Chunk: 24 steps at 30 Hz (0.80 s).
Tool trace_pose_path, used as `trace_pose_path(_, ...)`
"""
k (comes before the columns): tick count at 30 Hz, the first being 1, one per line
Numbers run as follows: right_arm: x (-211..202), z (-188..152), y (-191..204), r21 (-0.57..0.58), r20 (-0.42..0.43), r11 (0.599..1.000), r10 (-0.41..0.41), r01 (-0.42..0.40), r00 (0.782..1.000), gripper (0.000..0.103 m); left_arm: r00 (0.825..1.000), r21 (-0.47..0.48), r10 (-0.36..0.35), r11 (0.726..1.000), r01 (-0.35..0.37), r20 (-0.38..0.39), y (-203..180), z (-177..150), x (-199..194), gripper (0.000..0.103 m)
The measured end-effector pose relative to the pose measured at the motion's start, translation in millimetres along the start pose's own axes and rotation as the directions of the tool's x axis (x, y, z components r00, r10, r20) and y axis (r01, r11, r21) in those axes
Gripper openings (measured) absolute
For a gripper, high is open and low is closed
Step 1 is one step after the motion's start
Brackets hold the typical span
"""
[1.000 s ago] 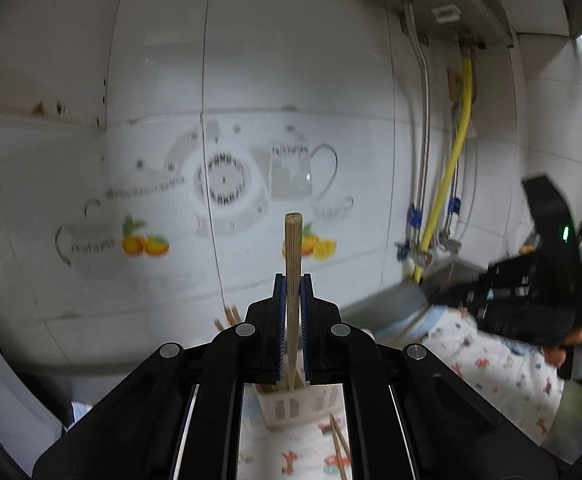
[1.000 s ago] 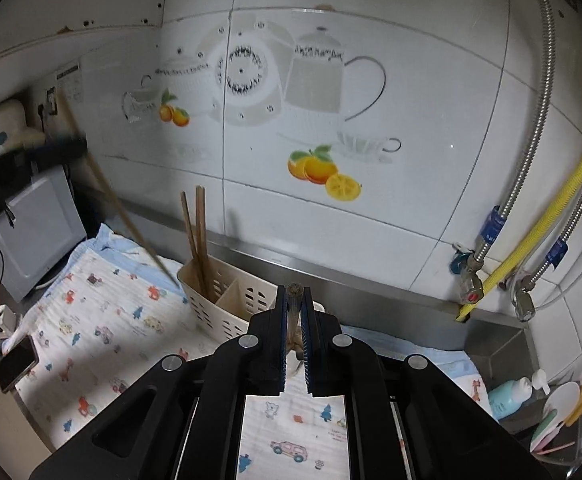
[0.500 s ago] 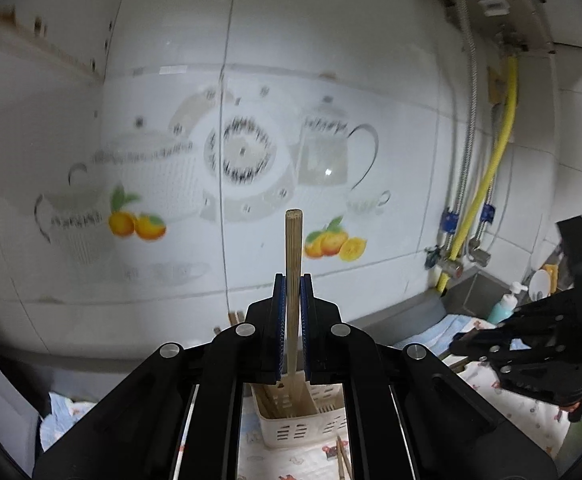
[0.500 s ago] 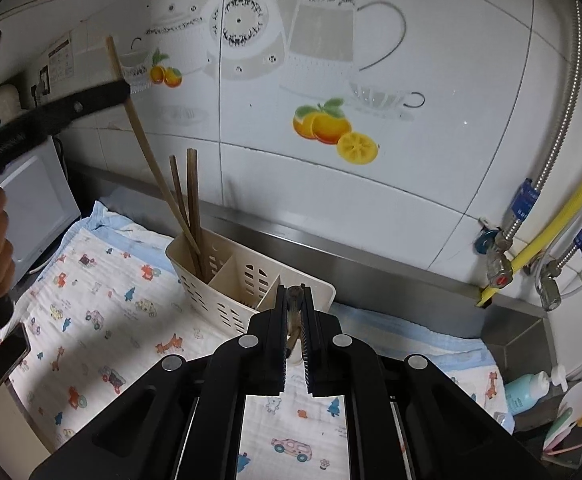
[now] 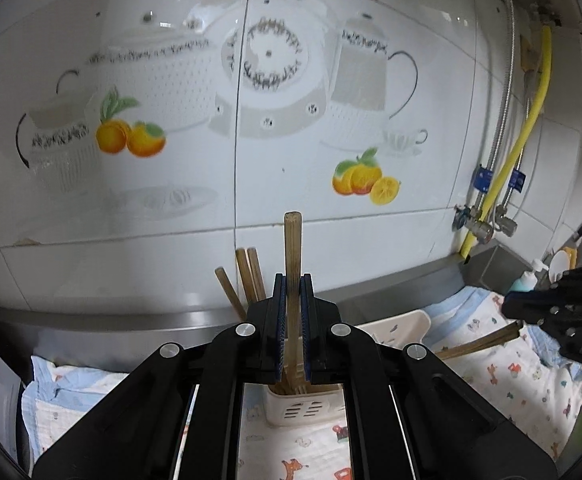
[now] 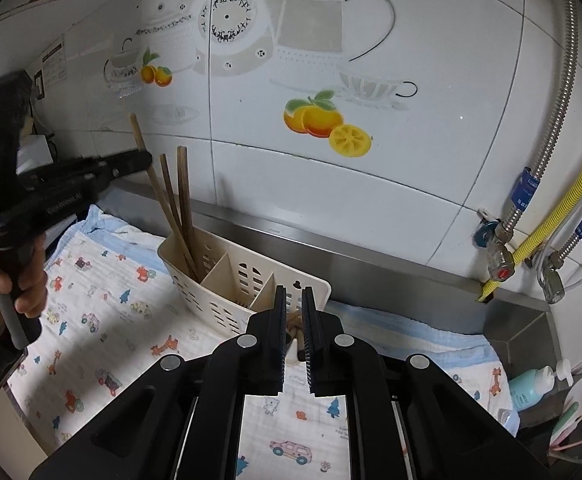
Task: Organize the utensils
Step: 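Raise both held chopsticks upright and lower them toward the beige holder, then open both tools to release the chopsticks into the holder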
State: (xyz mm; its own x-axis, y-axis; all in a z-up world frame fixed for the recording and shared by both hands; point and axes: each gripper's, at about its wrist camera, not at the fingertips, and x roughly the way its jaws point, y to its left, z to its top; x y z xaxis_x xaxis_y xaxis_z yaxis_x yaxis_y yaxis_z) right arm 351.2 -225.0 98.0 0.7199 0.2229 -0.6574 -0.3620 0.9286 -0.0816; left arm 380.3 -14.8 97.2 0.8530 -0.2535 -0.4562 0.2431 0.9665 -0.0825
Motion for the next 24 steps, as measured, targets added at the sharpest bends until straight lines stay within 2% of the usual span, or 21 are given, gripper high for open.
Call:
trace_pose_path(1, -1.1, 0.1, 0.0, 0.0, 0.003, 1.0, -0.004, 0.004, 1.0, 0.009, 1.0, 0.002, 0.003, 1.0, -0.003, -0.005, 0.1, -1.0, 1.6, 0.006)
trace_pose_path(3, -5.1, -0.3, -0.7, 0.004, 0.013, 1.0, -0.004, 0.004, 1.0, 0.017, 1.0, 0.003, 0.002, 1.0, -0.002, -0.014, 0.6, -2.8, 4.0, 0.006)
trace_pose_path(5, -11.4, -1.1, -1.6, 0.008, 0.032, 1.0, -0.016, 0.015, 0.999, 0.02, 1.0, 0.001, -0.003, 1.0, 0.003, -0.025, 1.3, -3.9, 6.2, 0.006)
trace_pose_path(11, -33.3, -8.6, -1.8, 0.019, 0.08, 0.999, -0.03, 0.028, 0.996, 0.022, 1.0, 0.006, 0.001, 1.0, -0.001, -0.029, 1.5, -5.6, 4.8, 0.008)
trace_pose_path(17, -57.4, -24.0, 3.3, 0.046, 0.129, 0.999, -0.013, 0.007, 0.992, 0.025, 1.0, -0.007, 0.005, 1.0, -0.005, -0.027, 3.9, -5.6, -4.1, 0.008)
trace_pose_path(22, -67.3, -49.3, 18.0, 0.061, 0.141, 0.998, 0.01, -0.019, 0.99, 0.025, 1.0, -0.007, 0.008, 1.0, -0.009, -0.012, 6.1, -12.3, -25.4, 0.009)
trace_pose_path(24, -66.0, -64.3, 28.9, 0.058, 0.131, 0.998, 0.013, -0.021, 0.991, 0.025, 1.0, -0.004, 0.023, 1.0, -0.023, -0.009, 6.9, -20.9, -37.1, 0.014)
